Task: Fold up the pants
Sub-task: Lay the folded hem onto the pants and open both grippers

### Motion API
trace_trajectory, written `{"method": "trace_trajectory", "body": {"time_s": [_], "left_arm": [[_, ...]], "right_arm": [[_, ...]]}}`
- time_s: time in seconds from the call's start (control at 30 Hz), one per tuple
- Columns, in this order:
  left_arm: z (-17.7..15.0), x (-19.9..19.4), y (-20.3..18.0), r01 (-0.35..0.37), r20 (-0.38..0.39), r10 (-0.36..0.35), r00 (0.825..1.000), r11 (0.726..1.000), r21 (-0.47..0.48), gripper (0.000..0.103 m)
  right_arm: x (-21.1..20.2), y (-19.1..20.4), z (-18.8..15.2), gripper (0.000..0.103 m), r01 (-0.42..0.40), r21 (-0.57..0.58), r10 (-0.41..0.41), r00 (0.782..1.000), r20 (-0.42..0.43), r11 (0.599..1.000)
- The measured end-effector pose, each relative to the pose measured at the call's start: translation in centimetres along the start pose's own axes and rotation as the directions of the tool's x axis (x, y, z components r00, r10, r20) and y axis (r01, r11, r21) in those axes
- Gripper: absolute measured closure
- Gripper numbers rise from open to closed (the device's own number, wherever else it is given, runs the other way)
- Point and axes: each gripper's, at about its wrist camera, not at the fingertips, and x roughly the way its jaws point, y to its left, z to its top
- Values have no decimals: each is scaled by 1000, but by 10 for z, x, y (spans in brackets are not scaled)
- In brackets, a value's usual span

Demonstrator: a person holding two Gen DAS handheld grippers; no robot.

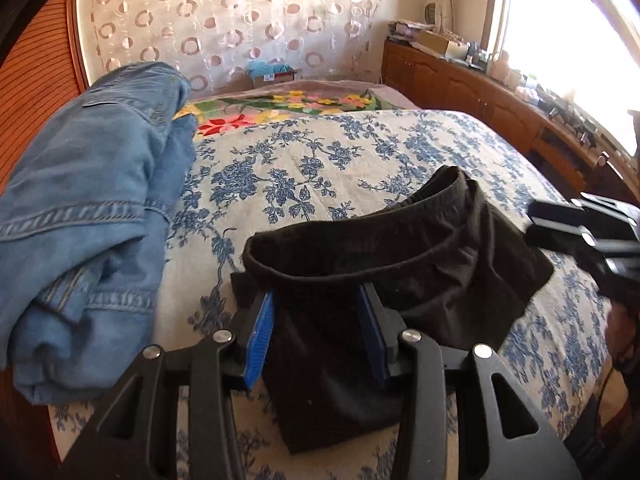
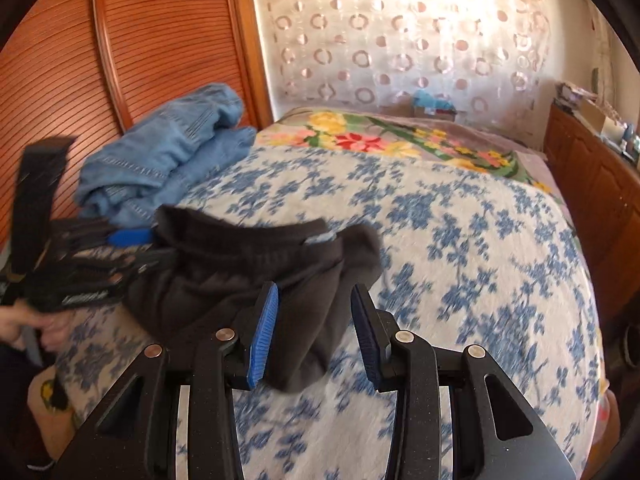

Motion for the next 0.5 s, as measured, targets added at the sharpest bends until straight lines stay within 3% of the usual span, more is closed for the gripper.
{"method": "trace_trajectory", "body": {"time_s": [0.2, 0.5], "left_arm": [[12, 19, 7, -72, -35, 71, 997, 997, -16, 62], [-2, -15, 12, -29, 39, 31, 999, 999, -38, 60]], "right_arm": [[-3, 5, -15, 65, -23, 1, 23, 1000, -15, 1000], [-9, 15, -37, 65, -51, -32, 50, 998, -32, 998]]}}
